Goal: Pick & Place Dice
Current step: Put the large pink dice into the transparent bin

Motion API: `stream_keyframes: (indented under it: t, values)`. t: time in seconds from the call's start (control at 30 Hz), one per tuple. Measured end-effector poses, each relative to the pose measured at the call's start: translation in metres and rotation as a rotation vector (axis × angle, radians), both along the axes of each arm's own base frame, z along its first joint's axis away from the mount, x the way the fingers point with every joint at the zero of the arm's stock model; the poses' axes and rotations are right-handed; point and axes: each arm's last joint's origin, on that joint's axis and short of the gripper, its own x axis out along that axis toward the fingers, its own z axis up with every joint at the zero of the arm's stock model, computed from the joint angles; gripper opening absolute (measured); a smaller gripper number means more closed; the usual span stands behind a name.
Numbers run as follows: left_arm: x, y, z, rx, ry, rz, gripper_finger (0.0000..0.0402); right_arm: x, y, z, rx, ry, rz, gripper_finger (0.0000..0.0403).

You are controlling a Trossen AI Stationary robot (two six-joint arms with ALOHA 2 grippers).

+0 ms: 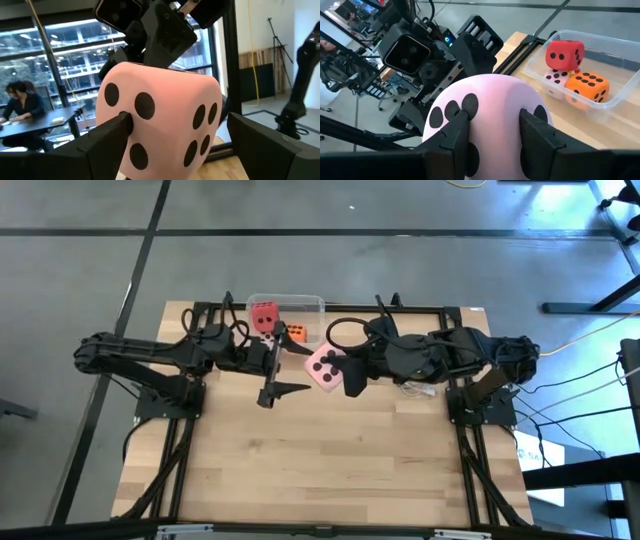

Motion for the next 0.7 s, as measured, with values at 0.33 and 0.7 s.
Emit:
stream_keyframes:
  t: [0.33, 0.7]
  values:
    - [0.0041, 0.0035, -0.0002, -0.024, -0.024, 0.128, 0.0331, 0.0029, 0.0007, 0.0037, 0.006, -0.050, -0.013, 0.0137]
    - [0.0079, 0.0023, -0.0024, 0.033, -0.022, 0.092, 0.0321, 0.0084, 0.0040, 0.0065, 0.026, -0.085, 0.077, 0.0130]
